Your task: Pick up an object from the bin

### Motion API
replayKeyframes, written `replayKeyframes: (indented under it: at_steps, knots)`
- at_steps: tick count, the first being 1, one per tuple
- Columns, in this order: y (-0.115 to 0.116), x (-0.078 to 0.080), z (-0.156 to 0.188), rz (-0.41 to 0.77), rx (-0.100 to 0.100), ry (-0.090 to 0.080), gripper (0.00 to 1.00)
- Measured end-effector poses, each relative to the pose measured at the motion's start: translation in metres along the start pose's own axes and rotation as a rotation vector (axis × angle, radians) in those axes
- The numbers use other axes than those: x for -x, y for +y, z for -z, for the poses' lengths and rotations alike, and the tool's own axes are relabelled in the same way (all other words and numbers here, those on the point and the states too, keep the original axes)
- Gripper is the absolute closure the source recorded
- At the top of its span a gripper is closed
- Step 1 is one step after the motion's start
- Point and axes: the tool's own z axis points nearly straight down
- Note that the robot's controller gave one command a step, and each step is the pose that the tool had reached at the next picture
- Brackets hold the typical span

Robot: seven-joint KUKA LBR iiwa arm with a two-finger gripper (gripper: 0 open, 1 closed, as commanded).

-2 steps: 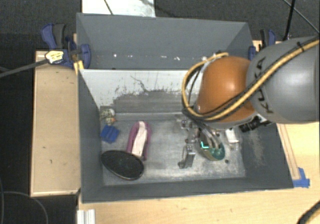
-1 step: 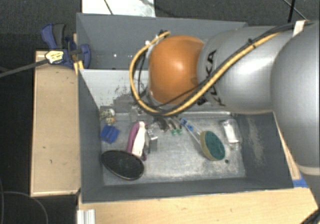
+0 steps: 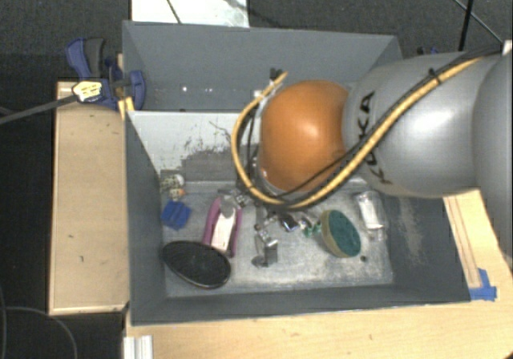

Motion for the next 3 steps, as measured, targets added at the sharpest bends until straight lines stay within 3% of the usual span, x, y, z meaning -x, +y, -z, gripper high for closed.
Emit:
replayKeyframes:
  at_steps: [1,2,3]
  knots:
    - [0.031,0.025,-0.096,0.257,0.002,0.003,0.0]
    - [0.069,0.019,-0.093,0.802,0.002,-0.001,0.0]
    - [0.087,0.01,-0.07,0.972,0.0,-0.005,0.0]
